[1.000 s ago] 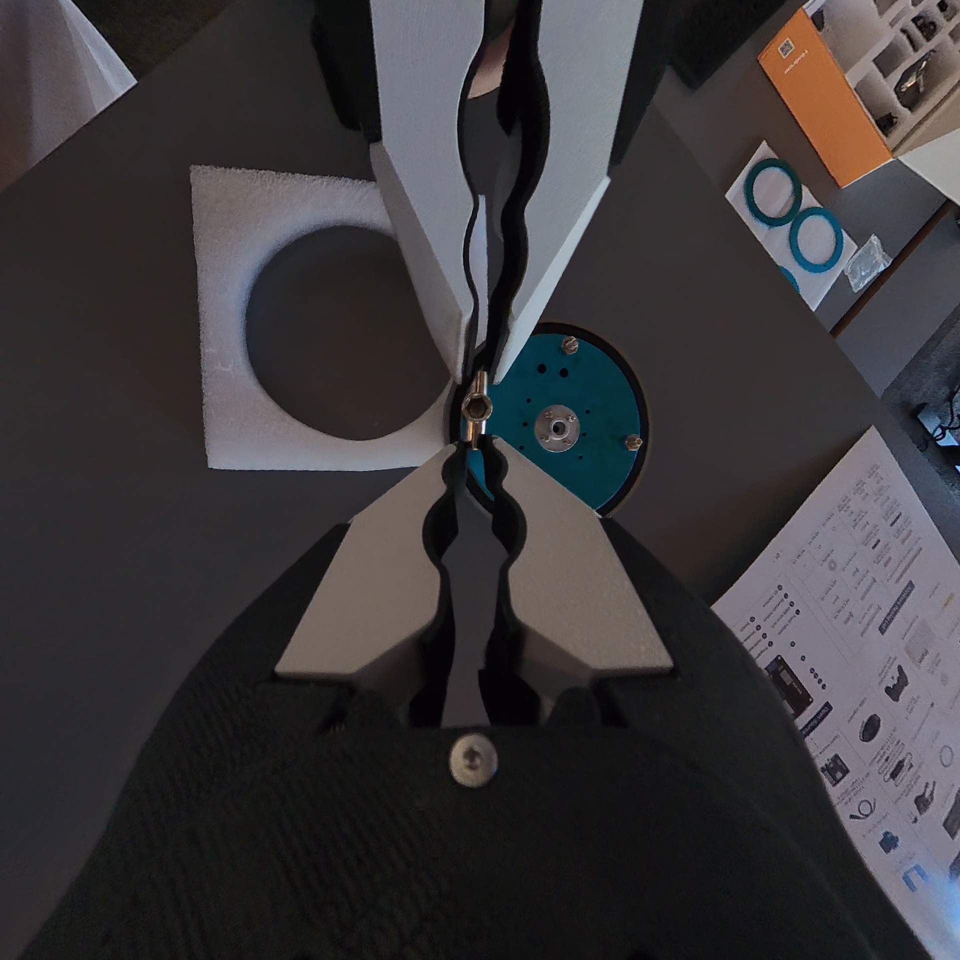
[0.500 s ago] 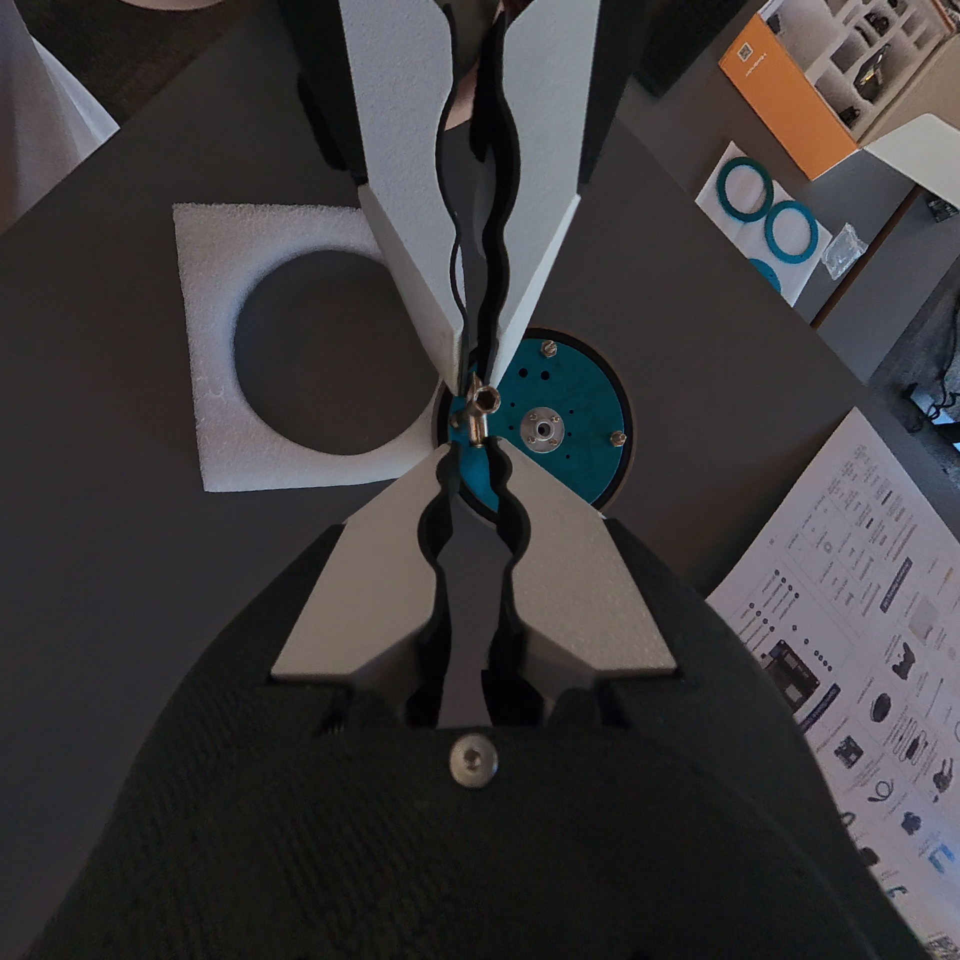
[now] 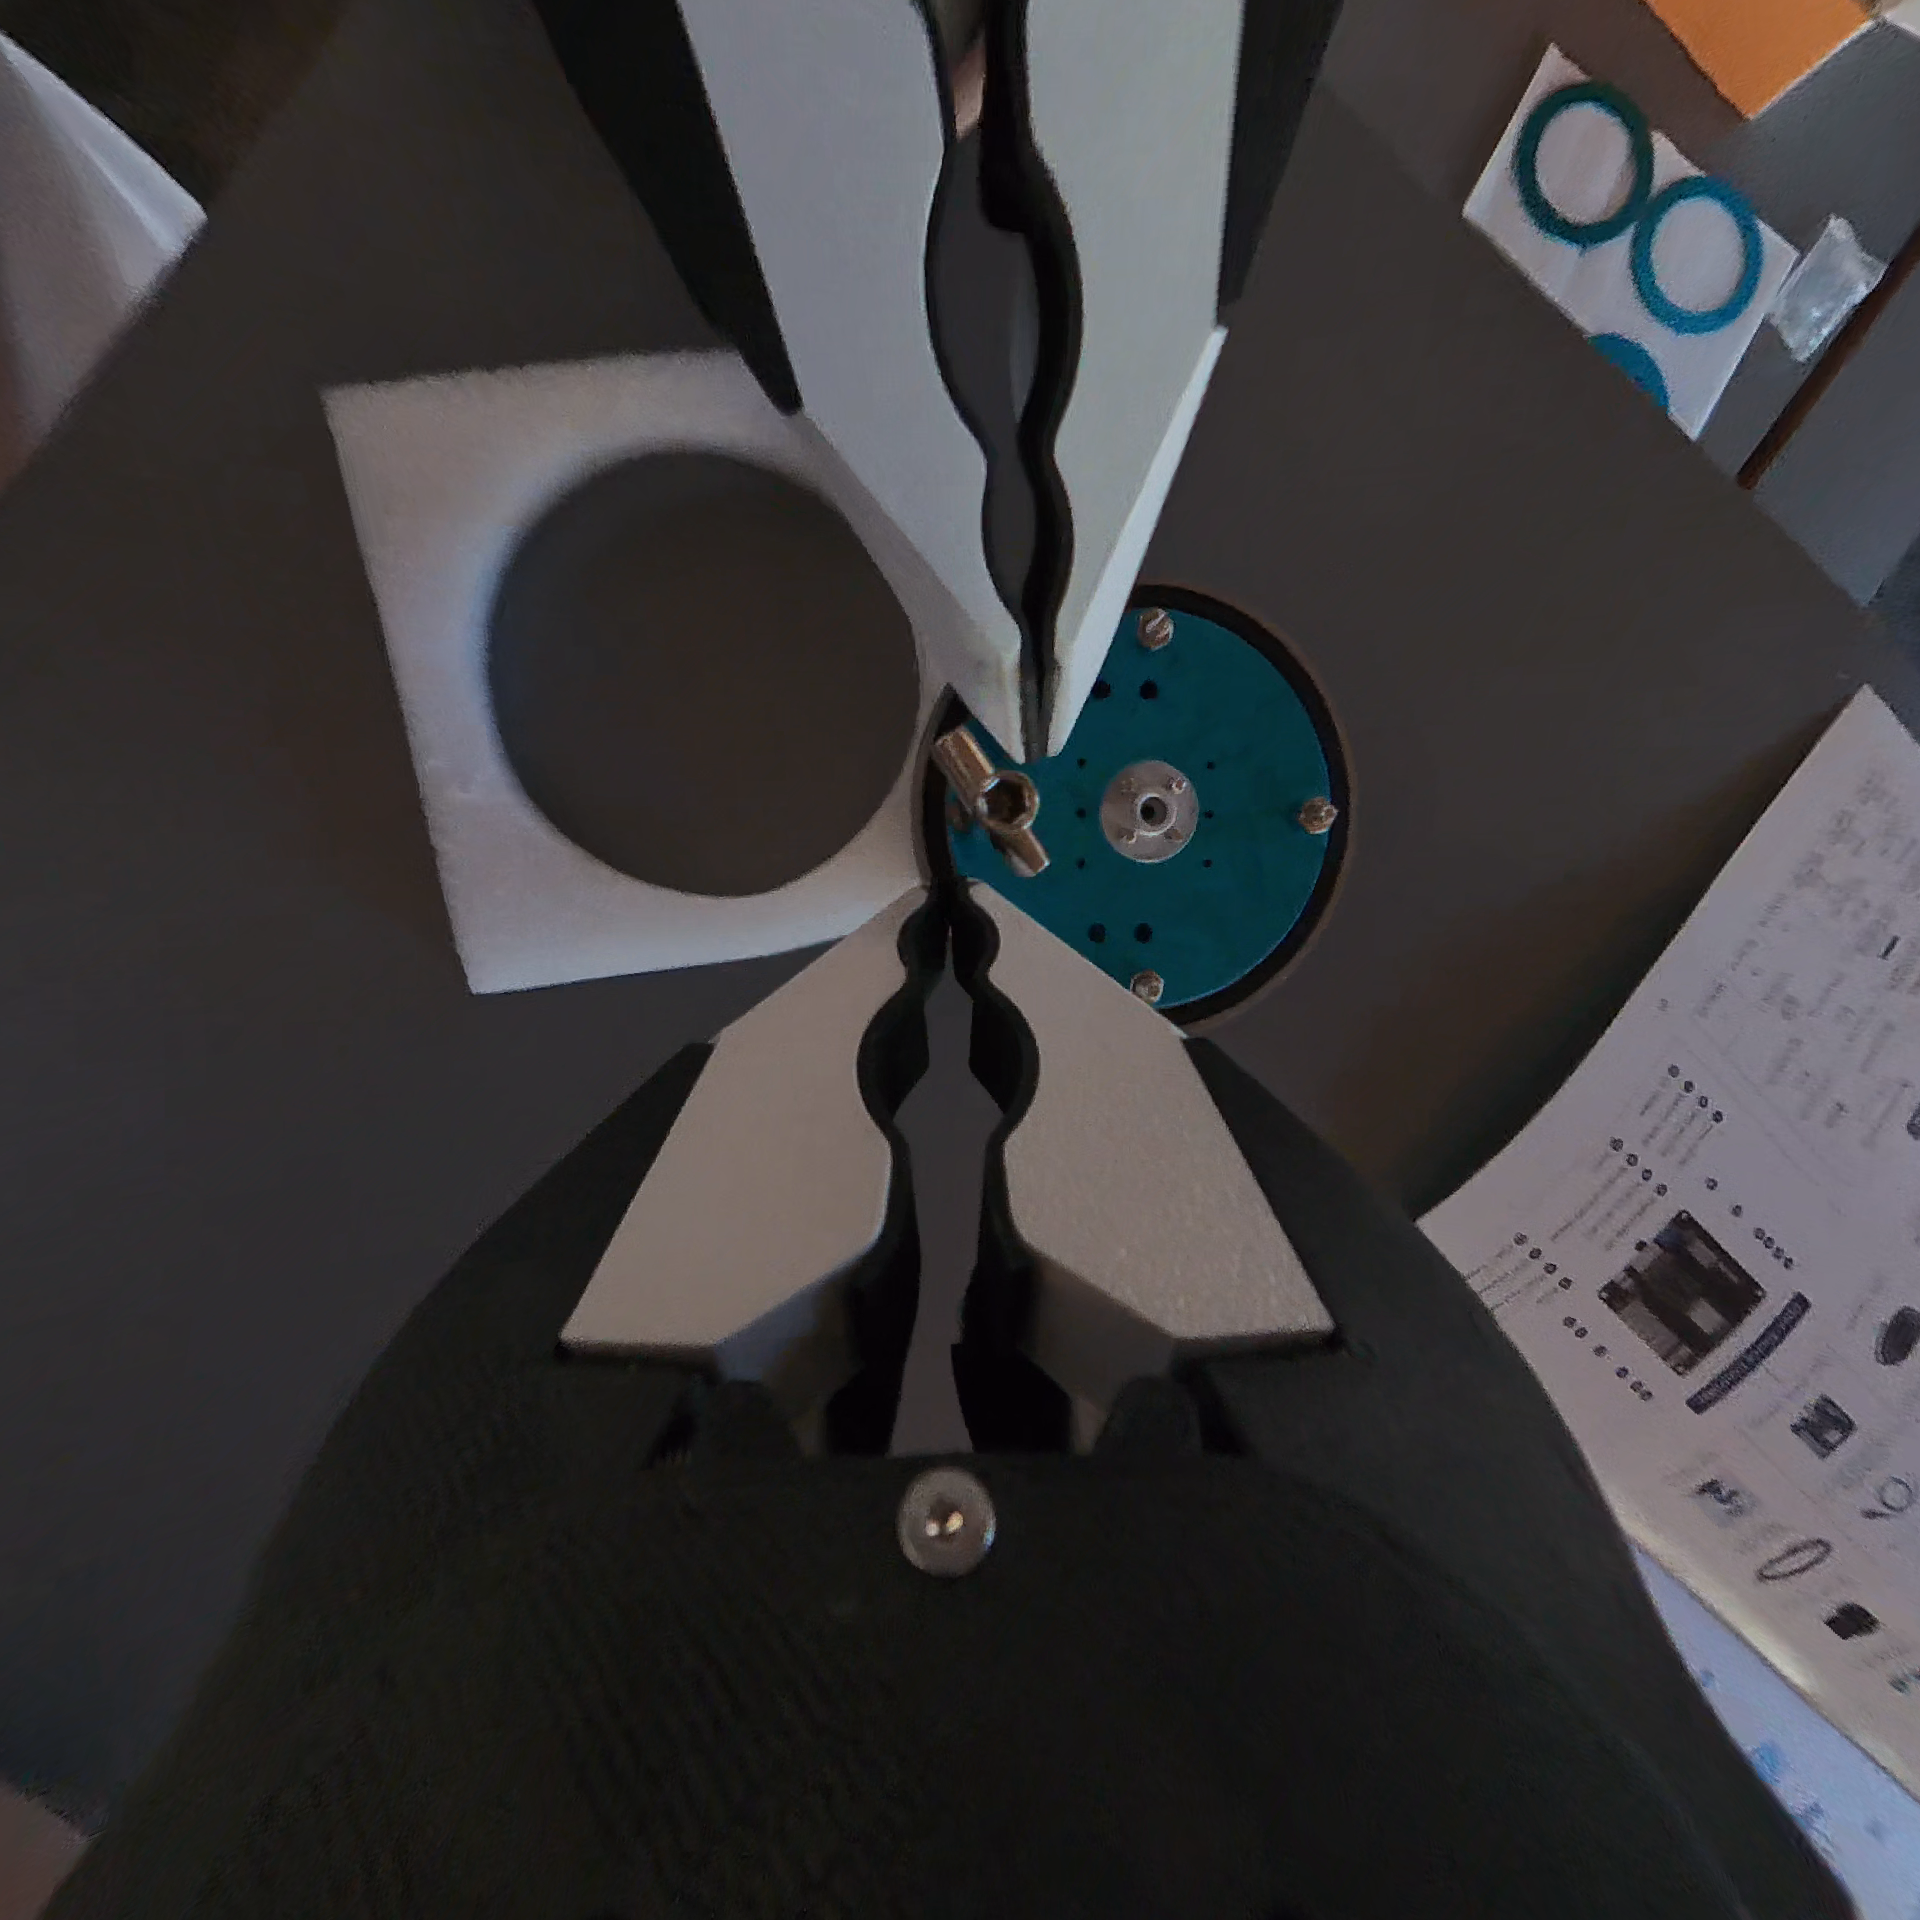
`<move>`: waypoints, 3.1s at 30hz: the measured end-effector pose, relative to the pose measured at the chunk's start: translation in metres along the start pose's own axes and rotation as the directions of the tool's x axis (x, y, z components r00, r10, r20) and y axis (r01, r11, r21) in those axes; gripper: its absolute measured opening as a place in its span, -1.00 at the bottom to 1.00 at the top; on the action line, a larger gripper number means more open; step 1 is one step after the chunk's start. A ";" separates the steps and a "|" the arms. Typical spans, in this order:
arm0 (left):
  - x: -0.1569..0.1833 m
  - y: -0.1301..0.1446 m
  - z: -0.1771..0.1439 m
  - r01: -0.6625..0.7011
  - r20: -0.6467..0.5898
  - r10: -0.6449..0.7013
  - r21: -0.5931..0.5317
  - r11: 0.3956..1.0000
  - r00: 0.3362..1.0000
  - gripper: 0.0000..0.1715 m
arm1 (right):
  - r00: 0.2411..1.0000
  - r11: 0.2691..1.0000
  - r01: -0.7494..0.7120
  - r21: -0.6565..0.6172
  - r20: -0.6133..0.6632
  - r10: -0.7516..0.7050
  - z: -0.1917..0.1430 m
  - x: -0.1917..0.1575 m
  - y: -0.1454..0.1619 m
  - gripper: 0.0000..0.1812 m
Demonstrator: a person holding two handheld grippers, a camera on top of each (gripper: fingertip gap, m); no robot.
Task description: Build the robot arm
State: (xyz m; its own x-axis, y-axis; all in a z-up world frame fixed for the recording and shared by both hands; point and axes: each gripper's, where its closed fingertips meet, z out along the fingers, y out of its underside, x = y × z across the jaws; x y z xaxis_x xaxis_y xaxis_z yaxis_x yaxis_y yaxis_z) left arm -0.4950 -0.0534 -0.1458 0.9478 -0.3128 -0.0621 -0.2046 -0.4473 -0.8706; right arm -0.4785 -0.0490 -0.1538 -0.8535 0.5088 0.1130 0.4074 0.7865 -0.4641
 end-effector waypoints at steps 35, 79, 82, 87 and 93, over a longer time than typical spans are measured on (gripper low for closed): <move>0.003 0.009 0.003 -0.069 -0.041 0.067 -0.033 0.997 0.997 -0.97 | 0.970 0.934 0.242 -0.262 0.064 -0.233 -0.004 0.010 -0.007 -0.93; 0.007 0.009 0.003 -0.061 -0.077 0.060 -0.008 0.998 0.995 -0.98 | 0.761 0.758 -0.647 -0.082 -0.133 0.635 -0.007 0.010 -0.015 -0.92; 0.015 0.006 0.001 -0.027 -0.140 0.028 0.011 1.000 0.990 -0.85 | 0.757 0.756 -0.650 -0.077 -0.153 0.636 -0.007 0.010 -0.016 -0.92; 0.014 -0.001 0.009 -0.092 -0.067 0.093 0.018 0.996 0.993 -0.85 | 0.738 0.738 -0.671 -0.072 -0.164 0.654 -0.006 0.012 -0.017 -0.93; 0.012 0.002 0.016 -0.111 -0.044 0.111 -0.007 0.994 0.993 -0.89 | 0.728 0.729 -0.683 -0.046 -0.119 0.675 -0.005 0.011 -0.017 -0.91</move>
State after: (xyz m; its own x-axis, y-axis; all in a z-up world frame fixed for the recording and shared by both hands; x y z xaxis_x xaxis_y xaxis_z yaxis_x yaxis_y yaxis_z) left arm -0.4799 -0.0449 -0.1561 0.9075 -0.3972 -0.1366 -0.3105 -0.4155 -0.8550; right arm -0.4936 -0.0552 -0.1400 -0.3075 0.9431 -0.1268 0.8951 0.2415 -0.3748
